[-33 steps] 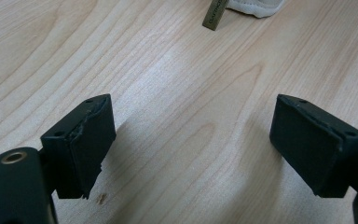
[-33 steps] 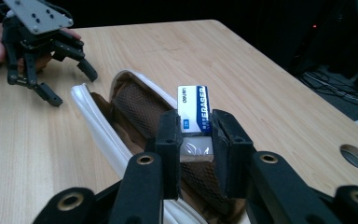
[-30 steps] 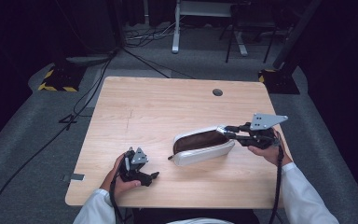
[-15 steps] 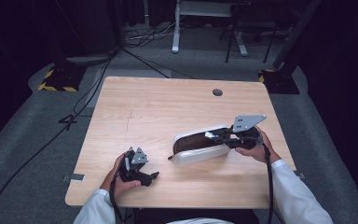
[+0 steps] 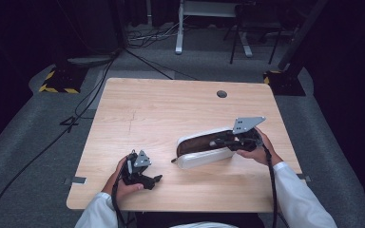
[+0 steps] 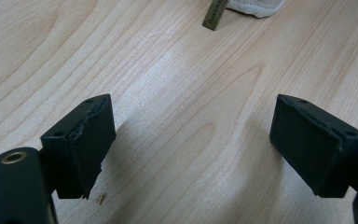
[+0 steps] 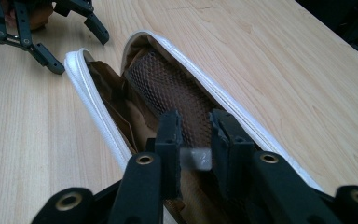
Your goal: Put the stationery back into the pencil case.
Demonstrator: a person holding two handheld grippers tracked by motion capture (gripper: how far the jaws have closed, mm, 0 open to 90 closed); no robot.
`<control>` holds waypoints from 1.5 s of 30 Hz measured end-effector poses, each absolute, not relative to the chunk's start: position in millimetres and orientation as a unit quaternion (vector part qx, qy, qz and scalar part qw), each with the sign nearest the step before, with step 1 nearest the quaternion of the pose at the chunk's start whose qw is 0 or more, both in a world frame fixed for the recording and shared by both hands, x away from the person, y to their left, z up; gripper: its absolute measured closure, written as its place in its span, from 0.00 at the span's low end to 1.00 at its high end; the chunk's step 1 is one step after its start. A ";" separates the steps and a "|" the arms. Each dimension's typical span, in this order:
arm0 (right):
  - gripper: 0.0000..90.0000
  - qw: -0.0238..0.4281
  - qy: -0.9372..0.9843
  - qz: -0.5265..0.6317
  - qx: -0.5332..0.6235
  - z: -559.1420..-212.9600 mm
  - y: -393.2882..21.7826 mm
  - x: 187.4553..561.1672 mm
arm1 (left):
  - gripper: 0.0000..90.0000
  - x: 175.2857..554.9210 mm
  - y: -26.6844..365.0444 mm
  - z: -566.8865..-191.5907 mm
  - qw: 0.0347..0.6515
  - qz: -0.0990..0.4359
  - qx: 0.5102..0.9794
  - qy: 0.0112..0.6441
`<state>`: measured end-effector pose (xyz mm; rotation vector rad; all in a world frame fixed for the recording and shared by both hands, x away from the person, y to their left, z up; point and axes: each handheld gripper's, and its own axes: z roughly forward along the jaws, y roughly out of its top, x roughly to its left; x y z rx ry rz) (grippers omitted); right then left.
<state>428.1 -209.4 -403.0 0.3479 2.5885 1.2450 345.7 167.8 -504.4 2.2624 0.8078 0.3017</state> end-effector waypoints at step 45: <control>0.43 0.227 0.857 0.404 0.226 -381.3 -279.5 414.4 | 0.16 345.7 167.8 -504.4 0.353 0.116 0.874 0.312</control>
